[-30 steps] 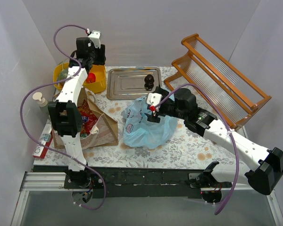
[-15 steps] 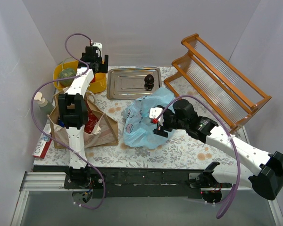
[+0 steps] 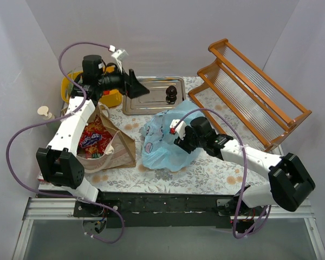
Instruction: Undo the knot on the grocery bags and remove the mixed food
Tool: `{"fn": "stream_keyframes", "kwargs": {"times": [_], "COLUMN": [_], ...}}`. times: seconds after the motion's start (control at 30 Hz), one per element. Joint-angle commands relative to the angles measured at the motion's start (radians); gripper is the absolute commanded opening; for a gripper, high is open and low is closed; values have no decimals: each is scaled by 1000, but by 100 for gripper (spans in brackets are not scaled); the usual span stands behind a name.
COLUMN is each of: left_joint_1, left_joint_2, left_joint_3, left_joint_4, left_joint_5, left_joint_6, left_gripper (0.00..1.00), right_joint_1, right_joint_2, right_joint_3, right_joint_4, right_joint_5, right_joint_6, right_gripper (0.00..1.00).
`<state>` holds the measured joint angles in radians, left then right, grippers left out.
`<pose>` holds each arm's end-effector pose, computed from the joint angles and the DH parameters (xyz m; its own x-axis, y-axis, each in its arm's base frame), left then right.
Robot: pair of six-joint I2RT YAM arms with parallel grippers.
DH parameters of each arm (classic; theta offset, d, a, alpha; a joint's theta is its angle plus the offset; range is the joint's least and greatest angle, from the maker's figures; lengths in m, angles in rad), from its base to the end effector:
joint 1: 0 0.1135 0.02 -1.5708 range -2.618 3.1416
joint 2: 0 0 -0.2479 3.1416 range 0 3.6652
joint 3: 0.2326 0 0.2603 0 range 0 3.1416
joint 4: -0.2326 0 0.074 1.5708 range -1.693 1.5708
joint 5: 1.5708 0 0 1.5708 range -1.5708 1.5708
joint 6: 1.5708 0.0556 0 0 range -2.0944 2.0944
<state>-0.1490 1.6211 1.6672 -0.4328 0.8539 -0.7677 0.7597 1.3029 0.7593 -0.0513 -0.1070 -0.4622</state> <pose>0.3746 -0.0986 0.3910 -0.8156 -0.3390 -0.4689 0.3080 0.4318 -0.8478 0.2201 0.2173 0.2004 -0.0298 -0.6398 -0.7680 -0.8515 0.4186 -0.3157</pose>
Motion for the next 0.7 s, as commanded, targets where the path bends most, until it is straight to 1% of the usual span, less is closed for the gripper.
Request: {"fn": "stream_keyframes", "kwargs": {"times": [0.0,0.03,0.07,0.1,0.13,0.17,0.23,0.33,0.37,0.43,0.47,0.5,0.53,0.57,0.6,0.63,0.67], "left_joint_1": [-50,-72,-119,-150,-174,-207,-224,-262,-293,-322,-343,-346,-345,-345,-345,-343,-343], "left_joint_2": [-53,-87,-101,-116,-138,-144,-139,-101,-63,-14,6,49,65,81,89,86,82], "left_joint_3": [-194,-210,-240,-259,-277,-309,-322,-305,-291,-236,-216,-192,-132,-104,-78,-40,-18], "left_joint_4": [-49,-91,-113,-124,-130,-130,-130,-127,-136,-170,-176,-182,-207,-225,-242,-254,-273], "left_joint_5": [145,110,81,45,-34,-55,-84,-136,-189,-229,-265,-263,-257,-247,-245,-240,-213], "left_joint_6": [39,76,162,192,226,249,284,306,315,358,363,360,346,346,343,325,308], "left_gripper": [98,98,98,98,98,98,98,98,98,98,81,71,60,44,0,0,0], "right_joint_1": [-39,-40,-43,-45,-46,-46,-46,-46,-46,-46,-48,-49,-63,-75,-95,-152,-181], "right_joint_2": [48,64,70,73,78,79,82,78,78,73,72,70,64,61,56,46,41], "right_joint_3": [63,75,90,95,97,100,98,86,81,54,45,29,8,-3,-8,-21,-26], "right_joint_4": [85,81,80,83,87,91,93,87,85,90,93,103,110,111,111,104,93], "right_joint_5": [10,9,4,-19,-29,-42,-62,-69,-66,-48,-37,-10,0,10,6,-15,-37], "right_joint_6": [82,86,103,108,109,115,123,116,109,89,83,77,80,94,118,146,154], "right_gripper": [57,58,58,58,58,58,58,58,58,59,60,60,61,63,65,68,68]}}
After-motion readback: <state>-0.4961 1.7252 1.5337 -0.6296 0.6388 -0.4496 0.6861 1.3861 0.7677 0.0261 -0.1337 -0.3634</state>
